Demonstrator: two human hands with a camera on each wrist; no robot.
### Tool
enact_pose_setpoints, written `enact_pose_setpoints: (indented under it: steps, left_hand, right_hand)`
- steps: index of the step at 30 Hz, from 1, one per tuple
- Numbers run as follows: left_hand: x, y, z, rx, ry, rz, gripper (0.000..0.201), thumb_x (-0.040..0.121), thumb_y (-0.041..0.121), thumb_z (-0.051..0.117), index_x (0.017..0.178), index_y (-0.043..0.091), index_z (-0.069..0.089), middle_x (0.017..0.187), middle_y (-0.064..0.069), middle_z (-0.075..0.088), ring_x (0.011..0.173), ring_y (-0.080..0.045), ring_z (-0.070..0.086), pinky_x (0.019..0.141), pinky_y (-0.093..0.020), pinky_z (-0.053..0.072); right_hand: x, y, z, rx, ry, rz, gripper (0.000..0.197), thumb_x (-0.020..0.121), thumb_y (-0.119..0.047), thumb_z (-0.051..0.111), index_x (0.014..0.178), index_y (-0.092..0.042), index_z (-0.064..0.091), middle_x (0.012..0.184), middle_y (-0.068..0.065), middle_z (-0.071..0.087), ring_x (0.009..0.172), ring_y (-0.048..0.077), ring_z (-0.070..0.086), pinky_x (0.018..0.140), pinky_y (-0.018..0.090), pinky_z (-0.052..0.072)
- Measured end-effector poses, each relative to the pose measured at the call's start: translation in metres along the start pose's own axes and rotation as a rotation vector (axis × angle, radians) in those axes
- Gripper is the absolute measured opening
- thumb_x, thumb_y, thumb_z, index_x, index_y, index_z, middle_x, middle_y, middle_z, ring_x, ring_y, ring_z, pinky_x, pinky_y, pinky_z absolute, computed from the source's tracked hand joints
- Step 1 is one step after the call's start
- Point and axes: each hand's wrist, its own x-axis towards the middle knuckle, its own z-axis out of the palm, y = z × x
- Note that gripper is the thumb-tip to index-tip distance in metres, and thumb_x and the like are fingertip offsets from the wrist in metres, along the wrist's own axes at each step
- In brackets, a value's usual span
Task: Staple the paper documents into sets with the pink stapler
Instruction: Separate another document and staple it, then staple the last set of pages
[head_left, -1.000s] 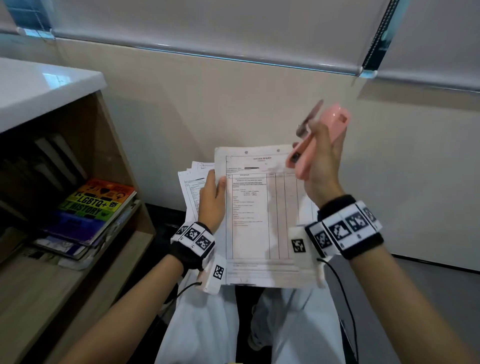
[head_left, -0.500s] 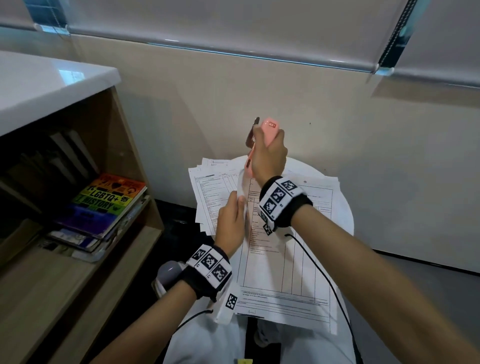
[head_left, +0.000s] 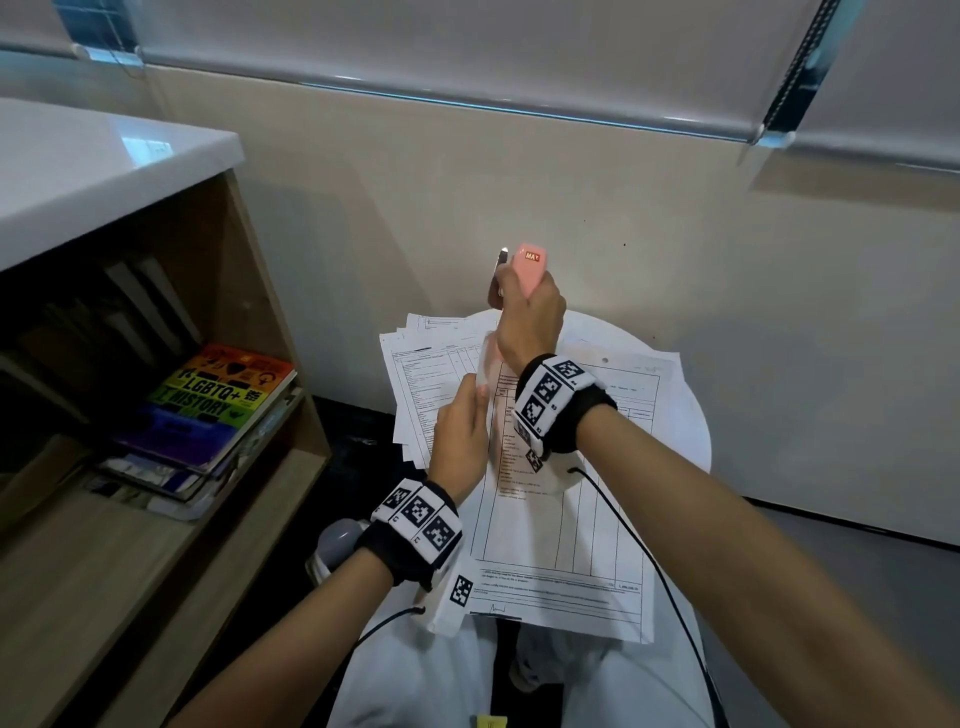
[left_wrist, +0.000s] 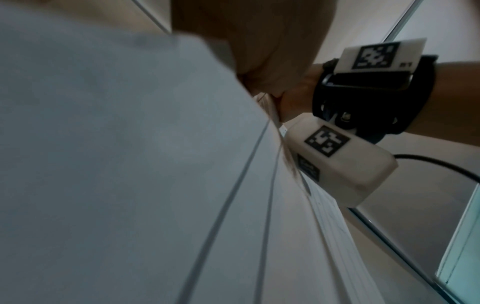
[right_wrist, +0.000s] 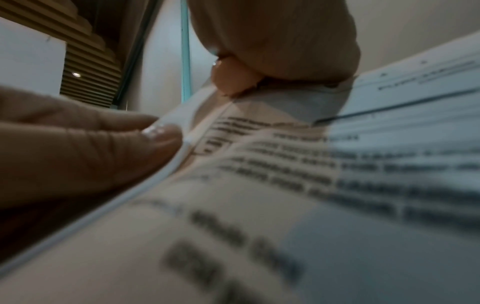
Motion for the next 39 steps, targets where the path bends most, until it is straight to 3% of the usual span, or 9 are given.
enact_pose_setpoints:
  steps: [8, 11, 14, 17, 19, 24, 29, 33, 39]
  left_hand:
    - [0.009, -0.009, -0.003, 0.003, 0.007, -0.034, 0.032, 0.102, 0.031, 0.032, 0.083, 0.011, 0.046, 0.072, -0.009, 0.058, 0.063, -0.015, 0.052, 0.057, -0.033, 0.044]
    - [0.012, -0.018, -0.007, -0.028, 0.03, -0.055, 0.027, 0.103, 0.027, 0.032, 0.085, 0.012, 0.045, 0.078, 0.001, 0.058, 0.068, -0.008, 0.054, 0.061, -0.02, 0.045]
    - [0.018, -0.027, -0.008, -0.078, 0.041, -0.08, 0.028, 0.103, 0.025, 0.031, 0.092, 0.005, 0.049, 0.085, 0.003, 0.06, 0.075, -0.003, 0.055, 0.065, -0.01, 0.045]
    - [0.027, -0.033, -0.004, -0.123, 0.048, -0.094, 0.032, 0.103, 0.024, 0.03, 0.102, 0.0, 0.052, 0.097, -0.002, 0.062, 0.085, -0.005, 0.057, 0.077, -0.017, 0.047]
    - [0.032, -0.035, 0.004, -0.14, 0.054, -0.107, 0.031, 0.103, 0.022, 0.031, 0.101, 0.0, 0.052, 0.096, -0.002, 0.061, 0.086, -0.007, 0.056, 0.078, -0.018, 0.046]
    - [0.045, -0.042, 0.018, -0.129, -0.015, -0.198, 0.011, 0.101, 0.019, 0.04, 0.105, 0.011, 0.047, 0.086, -0.002, 0.059, 0.069, -0.004, 0.056, 0.057, -0.027, 0.049]
    - [0.063, -0.083, -0.003, 0.345, 0.129, -0.431, 0.046, 0.085, 0.021, 0.069, 0.122, 0.003, 0.049, 0.125, -0.014, 0.046, 0.12, -0.033, 0.042, 0.098, -0.044, 0.039]
    - [0.072, -0.112, -0.021, 0.625, 0.104, -0.694, 0.074, 0.076, 0.041, 0.074, 0.129, 0.0, 0.041, 0.137, -0.019, 0.03, 0.126, -0.038, 0.027, 0.101, -0.05, 0.031]
    - [0.082, -0.144, -0.02, 0.552, 0.059, -0.662, 0.072, 0.076, 0.038, 0.075, 0.129, 0.003, 0.042, 0.137, -0.017, 0.033, 0.127, -0.036, 0.027, 0.103, -0.052, 0.026]
  right_hand:
    - [0.015, -0.006, -0.033, 0.023, 0.107, -0.009, 0.03, 0.081, -0.056, 0.052, 0.093, -0.028, 0.058, 0.076, -0.009, 0.064, 0.092, 0.024, 0.063, 0.097, 0.041, 0.043]
    - [0.019, -0.003, -0.073, 0.082, 0.181, -0.003, 0.031, 0.065, -0.07, 0.053, 0.087, -0.048, 0.052, 0.11, -0.003, 0.063, 0.111, 0.026, 0.057, 0.102, 0.051, 0.041]
    - [0.01, 0.035, -0.122, -0.029, 0.036, 0.046, 0.026, 0.067, -0.078, 0.053, 0.091, -0.068, 0.05, 0.139, 0.003, 0.046, 0.128, 0.028, 0.045, 0.107, 0.057, 0.033]
    - [-0.019, 0.071, -0.161, -0.12, -0.219, 0.231, 0.046, 0.083, -0.066, 0.05, 0.115, -0.034, 0.059, 0.118, 0.008, 0.064, 0.103, 0.032, 0.064, 0.093, 0.055, 0.048]
    - [-0.039, 0.084, -0.177, -0.17, -0.391, 0.33, 0.038, 0.095, -0.045, 0.046, 0.105, -0.011, 0.062, 0.093, 0.011, 0.069, 0.079, 0.028, 0.068, 0.077, 0.043, 0.056]
    - [-0.026, 0.108, -0.184, -0.273, -0.318, 0.468, 0.024, 0.096, -0.03, 0.05, 0.089, -0.009, 0.06, 0.08, 0.01, 0.065, 0.066, 0.021, 0.06, 0.056, 0.028, 0.045]
    - [0.047, 0.141, -0.189, -0.214, -0.096, 0.484, 0.02, 0.092, -0.024, 0.055, 0.093, -0.005, 0.063, 0.086, 0.013, 0.063, 0.069, 0.024, 0.057, 0.059, 0.029, 0.044]
    - [0.092, 0.164, -0.179, -0.328, -0.098, 0.539, 0.024, 0.092, -0.026, 0.056, 0.098, -0.003, 0.059, 0.077, 0.008, 0.058, 0.064, 0.023, 0.052, 0.063, 0.031, 0.044]
    - [0.112, 0.208, -0.162, -0.609, -0.128, 0.546, 0.052, 0.088, -0.043, 0.058, 0.107, 0.006, 0.063, 0.112, 0.02, 0.058, 0.099, 0.036, 0.057, 0.085, 0.044, 0.049]
